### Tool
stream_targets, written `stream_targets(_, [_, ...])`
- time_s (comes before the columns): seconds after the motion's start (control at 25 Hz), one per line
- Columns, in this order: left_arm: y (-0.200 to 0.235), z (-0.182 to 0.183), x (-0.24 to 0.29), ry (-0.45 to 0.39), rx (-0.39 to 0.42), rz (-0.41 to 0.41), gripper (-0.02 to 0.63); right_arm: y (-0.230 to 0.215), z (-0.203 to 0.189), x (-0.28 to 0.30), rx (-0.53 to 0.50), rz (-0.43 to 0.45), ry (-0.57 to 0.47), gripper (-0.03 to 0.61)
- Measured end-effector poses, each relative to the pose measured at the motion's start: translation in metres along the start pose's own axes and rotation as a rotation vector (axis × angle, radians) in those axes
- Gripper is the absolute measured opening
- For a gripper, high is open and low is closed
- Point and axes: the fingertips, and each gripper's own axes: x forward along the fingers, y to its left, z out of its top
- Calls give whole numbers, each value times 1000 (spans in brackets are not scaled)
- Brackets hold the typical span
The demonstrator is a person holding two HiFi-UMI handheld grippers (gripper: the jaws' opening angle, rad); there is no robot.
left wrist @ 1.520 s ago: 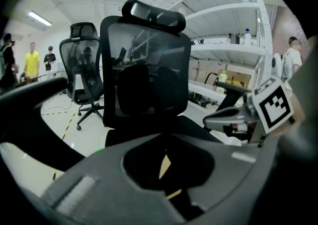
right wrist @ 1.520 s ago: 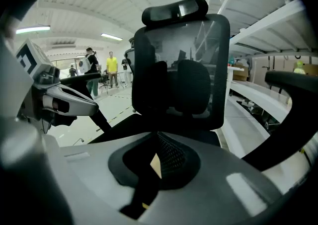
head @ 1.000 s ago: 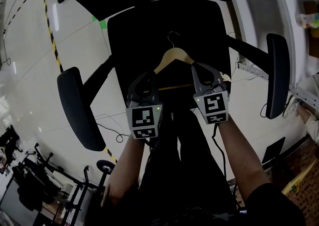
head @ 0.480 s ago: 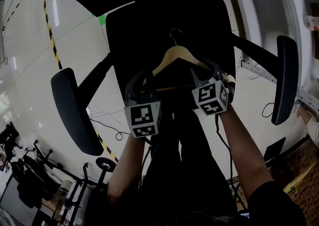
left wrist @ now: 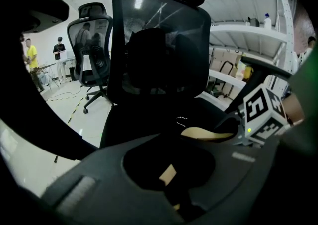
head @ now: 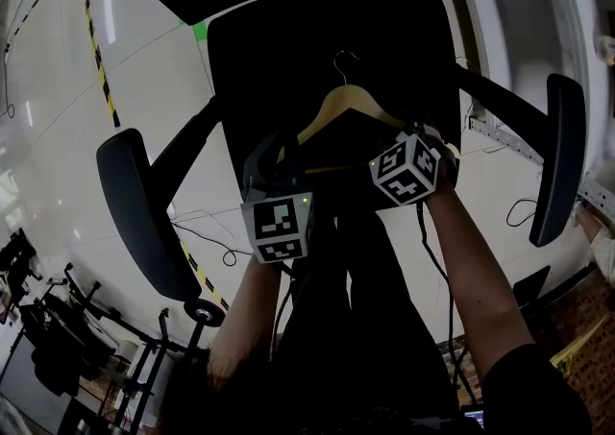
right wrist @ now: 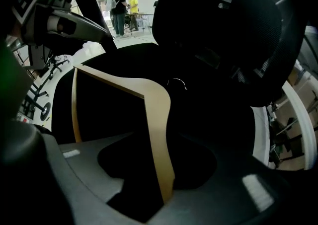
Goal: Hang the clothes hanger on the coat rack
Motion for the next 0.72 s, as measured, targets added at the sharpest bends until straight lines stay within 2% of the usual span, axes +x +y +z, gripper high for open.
stream_targets(0.16, [-3,-2,-1,3,0,-3,5,0,-3,4,19,41,58,184])
stream_targets(0.36, [-8,1,-1,-3,-4,-11,5,1,-3,5,10,71,75,151])
stream_targets(0.44, [-10,2,-3,-6,-2,-16,5,3,-3,4,-15,70,86,115])
stream_targets(0.6, [-10,5,-8,-11,9,-18,5,6,-3,4,-21,61,111,106])
stream_targets(0.72, [-11,10,-13,-22,13,-18,5,5,0,-4,-2,42,77,104])
